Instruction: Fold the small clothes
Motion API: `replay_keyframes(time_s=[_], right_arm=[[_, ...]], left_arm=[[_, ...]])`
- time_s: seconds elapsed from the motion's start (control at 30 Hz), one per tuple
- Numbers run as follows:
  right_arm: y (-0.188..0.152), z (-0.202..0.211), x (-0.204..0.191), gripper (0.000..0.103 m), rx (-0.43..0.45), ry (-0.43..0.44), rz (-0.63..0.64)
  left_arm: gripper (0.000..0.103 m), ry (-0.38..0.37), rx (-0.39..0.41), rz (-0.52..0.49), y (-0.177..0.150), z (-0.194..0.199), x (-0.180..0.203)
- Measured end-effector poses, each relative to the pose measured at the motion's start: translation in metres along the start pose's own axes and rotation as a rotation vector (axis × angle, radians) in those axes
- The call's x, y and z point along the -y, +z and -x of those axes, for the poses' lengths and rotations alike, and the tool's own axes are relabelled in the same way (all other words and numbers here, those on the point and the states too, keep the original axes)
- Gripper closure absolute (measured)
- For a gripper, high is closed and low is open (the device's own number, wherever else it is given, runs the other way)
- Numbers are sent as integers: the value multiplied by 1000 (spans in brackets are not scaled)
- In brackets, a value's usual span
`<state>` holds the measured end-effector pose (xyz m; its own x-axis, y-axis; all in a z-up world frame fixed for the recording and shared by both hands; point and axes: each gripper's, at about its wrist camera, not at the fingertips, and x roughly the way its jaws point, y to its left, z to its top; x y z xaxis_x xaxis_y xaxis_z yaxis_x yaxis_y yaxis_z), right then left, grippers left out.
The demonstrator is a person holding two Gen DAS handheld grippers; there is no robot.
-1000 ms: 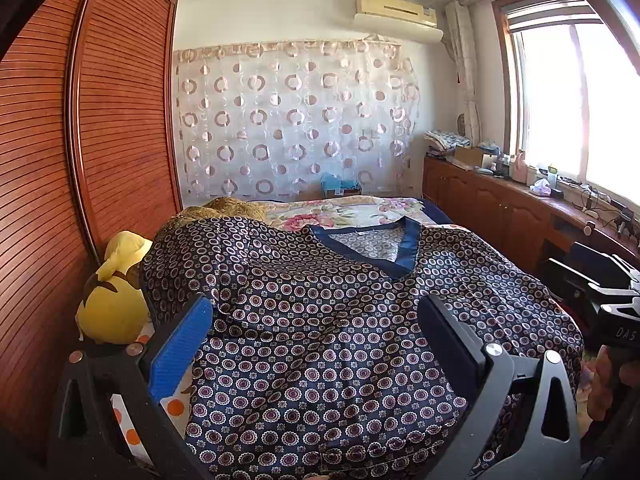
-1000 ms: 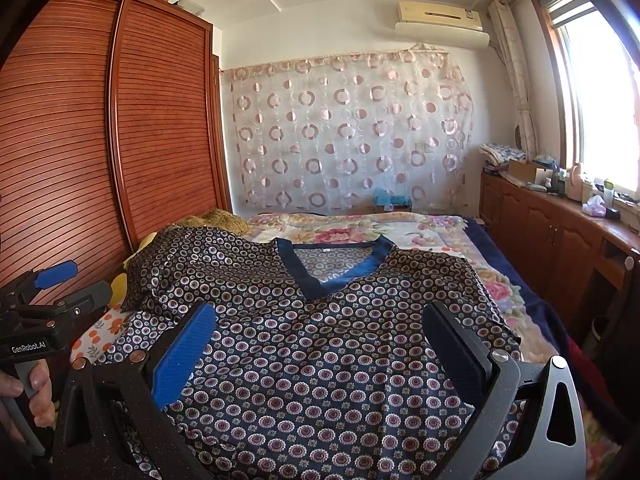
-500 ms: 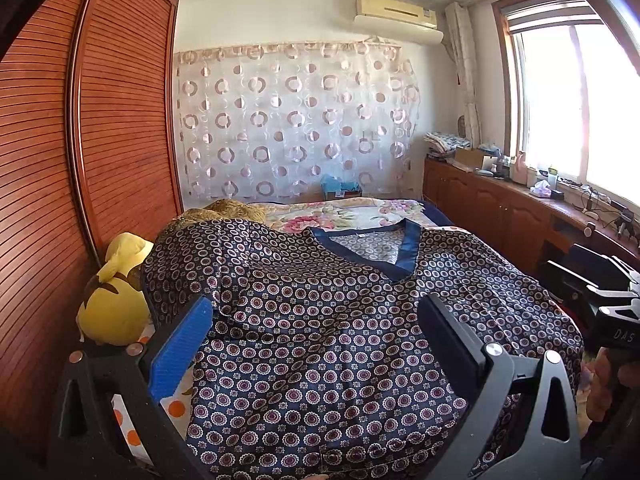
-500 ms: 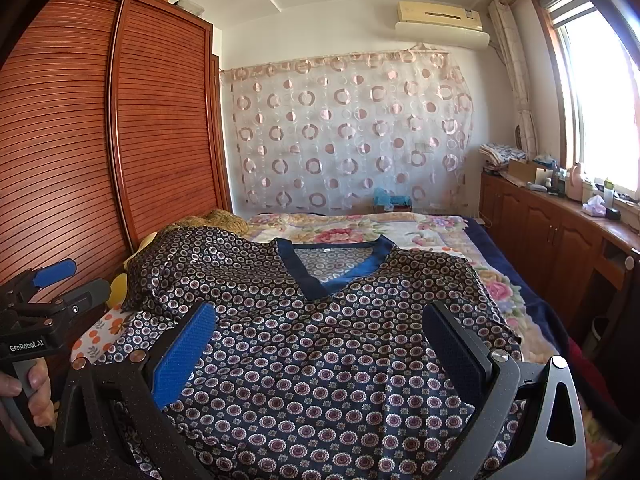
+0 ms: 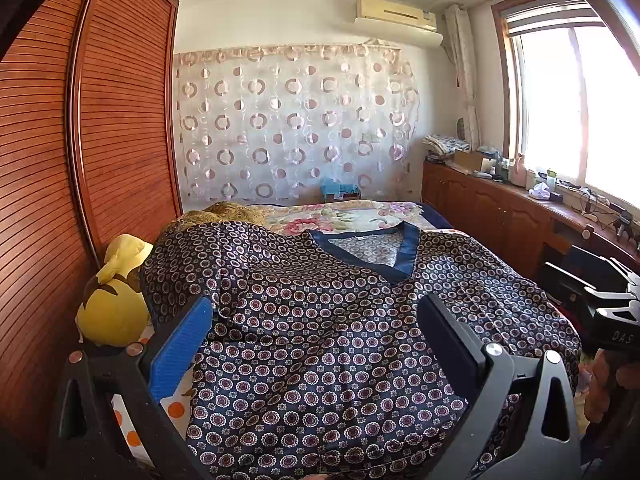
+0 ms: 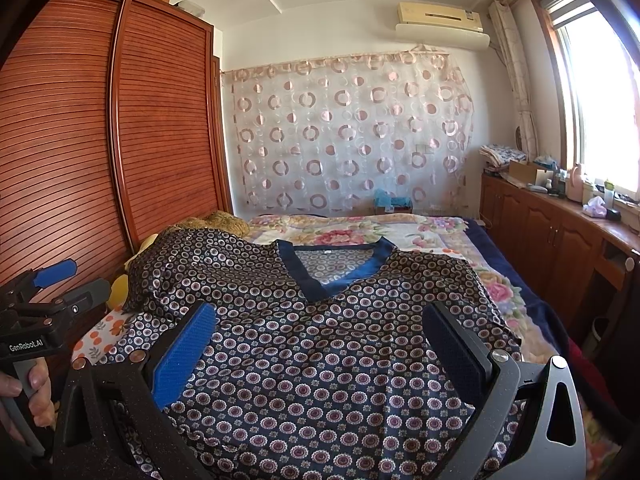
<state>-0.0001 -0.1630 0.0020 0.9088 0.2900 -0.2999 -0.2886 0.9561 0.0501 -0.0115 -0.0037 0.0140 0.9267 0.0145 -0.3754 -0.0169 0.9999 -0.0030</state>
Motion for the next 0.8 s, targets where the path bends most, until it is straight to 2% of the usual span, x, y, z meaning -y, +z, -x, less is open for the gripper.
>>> replay_keyframes(time_s=[0.4,0.5,0.8], right_arm=[[-3,-1,-1,0,9,-9,12],[-4,-10,-4,0,1,-22,21],[-4,-35,-14,0,-4,23,52]], left_arm=[[1,-6,-9,5,-6,-4,-1],[1,6,-24,2,-10,-12,-6],[1,37,-85,16,-21,-36,-35]])
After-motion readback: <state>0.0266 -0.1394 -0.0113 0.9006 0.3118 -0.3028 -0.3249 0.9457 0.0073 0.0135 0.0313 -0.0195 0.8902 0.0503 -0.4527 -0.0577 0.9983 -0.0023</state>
